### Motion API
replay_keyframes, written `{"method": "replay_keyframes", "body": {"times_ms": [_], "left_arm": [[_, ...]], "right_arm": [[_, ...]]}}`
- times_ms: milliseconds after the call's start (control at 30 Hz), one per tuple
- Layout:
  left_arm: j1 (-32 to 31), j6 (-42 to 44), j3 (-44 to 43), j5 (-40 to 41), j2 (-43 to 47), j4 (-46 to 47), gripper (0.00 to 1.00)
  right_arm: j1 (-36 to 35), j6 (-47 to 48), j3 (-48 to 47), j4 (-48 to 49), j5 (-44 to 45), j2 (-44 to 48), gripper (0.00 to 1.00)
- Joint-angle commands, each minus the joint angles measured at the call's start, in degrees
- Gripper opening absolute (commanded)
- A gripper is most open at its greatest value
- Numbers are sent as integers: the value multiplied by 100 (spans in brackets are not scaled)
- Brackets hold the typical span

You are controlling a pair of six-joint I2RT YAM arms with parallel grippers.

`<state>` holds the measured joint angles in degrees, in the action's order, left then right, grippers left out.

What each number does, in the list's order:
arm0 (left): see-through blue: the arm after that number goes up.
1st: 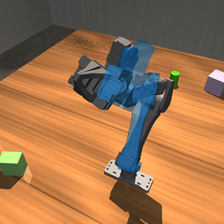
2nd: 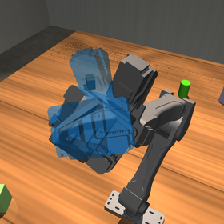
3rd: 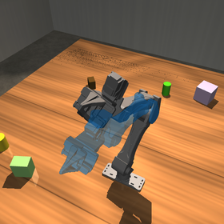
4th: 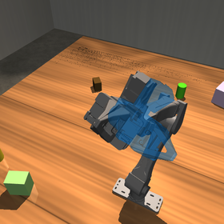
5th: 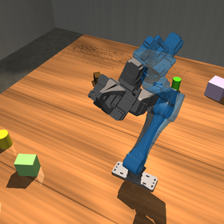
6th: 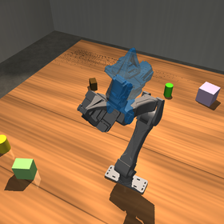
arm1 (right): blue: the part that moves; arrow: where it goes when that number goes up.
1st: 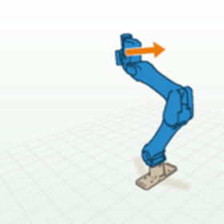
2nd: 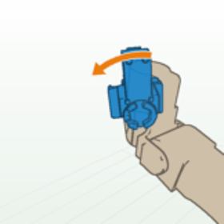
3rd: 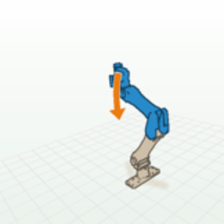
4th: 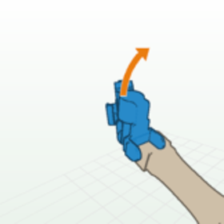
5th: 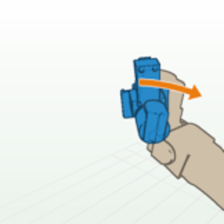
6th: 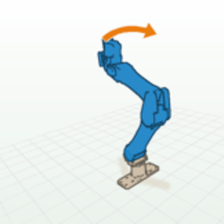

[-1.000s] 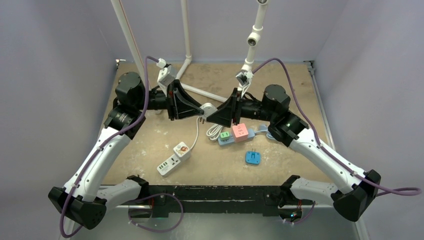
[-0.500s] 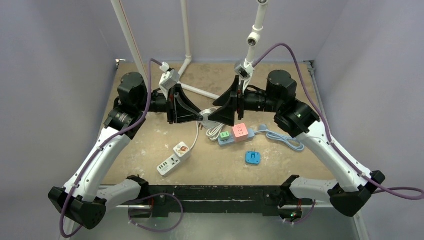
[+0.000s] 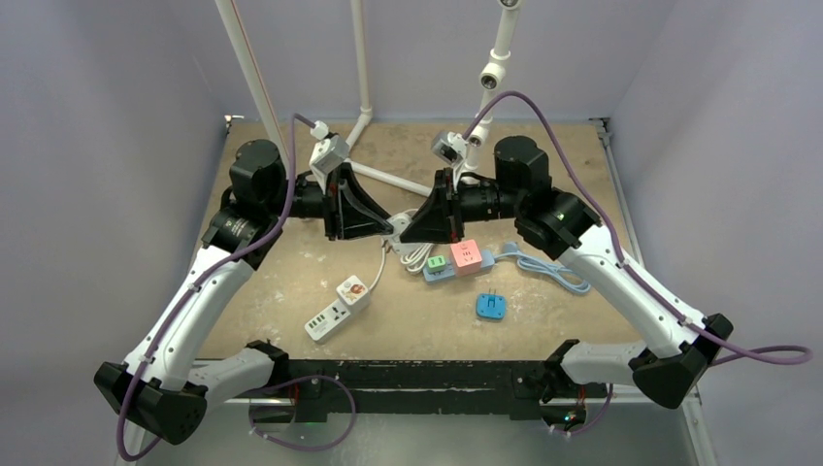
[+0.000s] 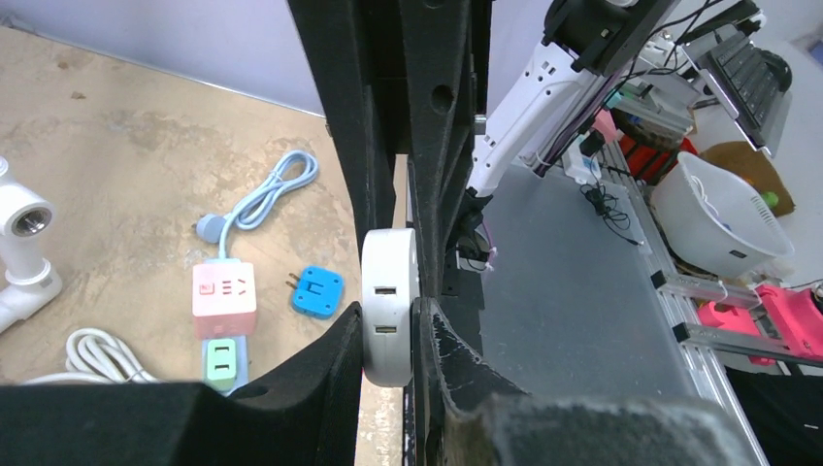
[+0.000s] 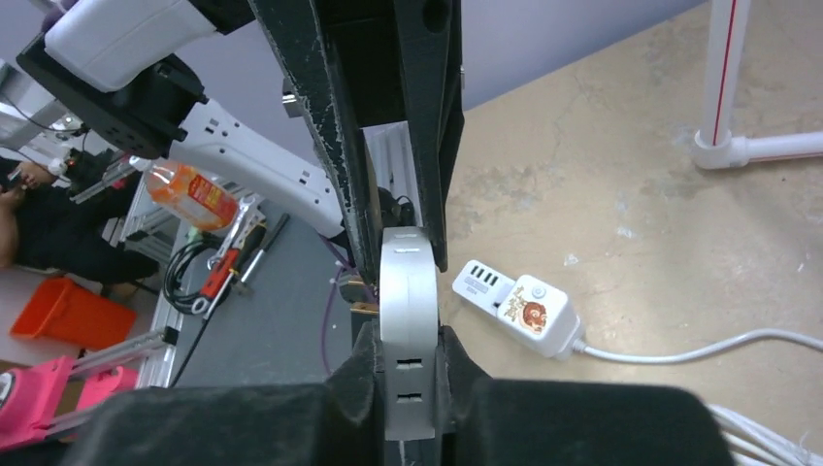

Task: Insert the plug
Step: Pick up the plug from the center of the board.

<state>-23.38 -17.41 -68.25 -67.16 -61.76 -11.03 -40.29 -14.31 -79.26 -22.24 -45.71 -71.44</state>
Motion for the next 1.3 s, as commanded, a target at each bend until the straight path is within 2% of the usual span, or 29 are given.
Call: {"method": "replay_keyframes", "body": {"times_ms": [0,33,100,267,500,600,800,1067,1267], "left_arm": [[-53,155,-230,229,86,-54,37],[-53,316,-241,363,102,-214,49],[-53,339,-175,522,146,-277,58],[-53,182,-13,436,136,-238,59],[-53,138,1,322,75,-160,39],[-53,117,-11,255,52,-132,33],[-53,190,-14,-16,23,-172,12],[-53,181,-99,-241,-21,-137,0],[-53,323,-87,-533,26,-194,0]], "right_arm": [[-32,-129,-32,437,833,139,0],[-37,-126,-33,433,1015,205,0],[-83,-88,-34,459,1305,357,0],[-247,-3,-102,453,1591,457,0],[-388,5,-131,478,1311,369,0],[-433,11,-124,483,1272,366,0],[-427,48,-69,460,1413,570,0],[-428,-20,105,630,1136,690,0],[-430,5,189,633,898,802,0]]}}
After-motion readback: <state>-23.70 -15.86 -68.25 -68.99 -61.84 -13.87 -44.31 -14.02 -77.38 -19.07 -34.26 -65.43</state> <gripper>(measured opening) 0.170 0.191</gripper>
